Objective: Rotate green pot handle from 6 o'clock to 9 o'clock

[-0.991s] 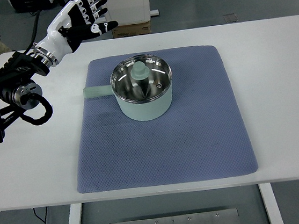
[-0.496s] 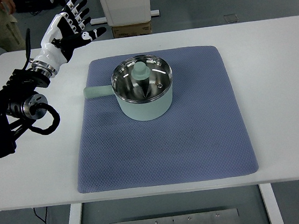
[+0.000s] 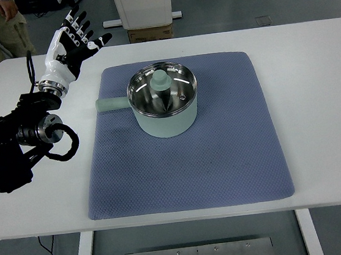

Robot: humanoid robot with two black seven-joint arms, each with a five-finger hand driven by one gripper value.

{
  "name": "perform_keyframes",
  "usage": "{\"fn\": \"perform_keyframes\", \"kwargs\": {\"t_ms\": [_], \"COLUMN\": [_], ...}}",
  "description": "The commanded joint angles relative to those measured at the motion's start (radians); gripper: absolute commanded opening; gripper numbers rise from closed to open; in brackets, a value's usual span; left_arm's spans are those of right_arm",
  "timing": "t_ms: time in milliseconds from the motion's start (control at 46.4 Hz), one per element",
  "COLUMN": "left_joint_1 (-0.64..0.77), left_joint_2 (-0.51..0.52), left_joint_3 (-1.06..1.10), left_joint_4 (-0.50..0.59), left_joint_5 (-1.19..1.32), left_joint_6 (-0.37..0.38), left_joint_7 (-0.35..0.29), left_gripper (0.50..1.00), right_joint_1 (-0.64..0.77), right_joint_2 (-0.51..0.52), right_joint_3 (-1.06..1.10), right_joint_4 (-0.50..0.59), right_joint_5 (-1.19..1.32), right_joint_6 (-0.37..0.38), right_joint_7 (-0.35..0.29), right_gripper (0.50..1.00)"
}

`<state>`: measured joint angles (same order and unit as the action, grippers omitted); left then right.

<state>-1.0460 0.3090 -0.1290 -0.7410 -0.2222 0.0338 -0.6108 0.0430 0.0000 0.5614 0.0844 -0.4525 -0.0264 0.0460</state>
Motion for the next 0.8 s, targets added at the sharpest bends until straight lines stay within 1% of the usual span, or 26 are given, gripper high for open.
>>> {"fn": "perform_keyframes", "kwargs": {"t_ms": [0,366,776], "left_joint_1": [0.020,0.067,0.095], "left_joint_2": [-0.019,-0.076,-0.073], "left_joint_3": [-0.015,-0.101,-0.104], "left_joint_4": [0.006,0.009,0.018], "left_joint_5": [-0.008,-0.023,-0.022], "left_joint_6": [0.009,0.037,0.038], "left_joint_7": [0.000,0.000,0.000], "left_gripper": [1.000,1.000,1.000], "right_joint_1": [0.000,0.000,0.000], "right_joint_2": [0.000,0.000,0.000], "right_joint_3": [0.000,0.000,0.000], "right_joint_4": [0.000,0.000,0.000], "right_joint_5": [0.000,0.000,0.000], "right_joint_6": [0.000,0.000,0.000], "right_joint_7": [0.000,0.000,0.000], "right_gripper": [1.000,1.000,1.000]}}
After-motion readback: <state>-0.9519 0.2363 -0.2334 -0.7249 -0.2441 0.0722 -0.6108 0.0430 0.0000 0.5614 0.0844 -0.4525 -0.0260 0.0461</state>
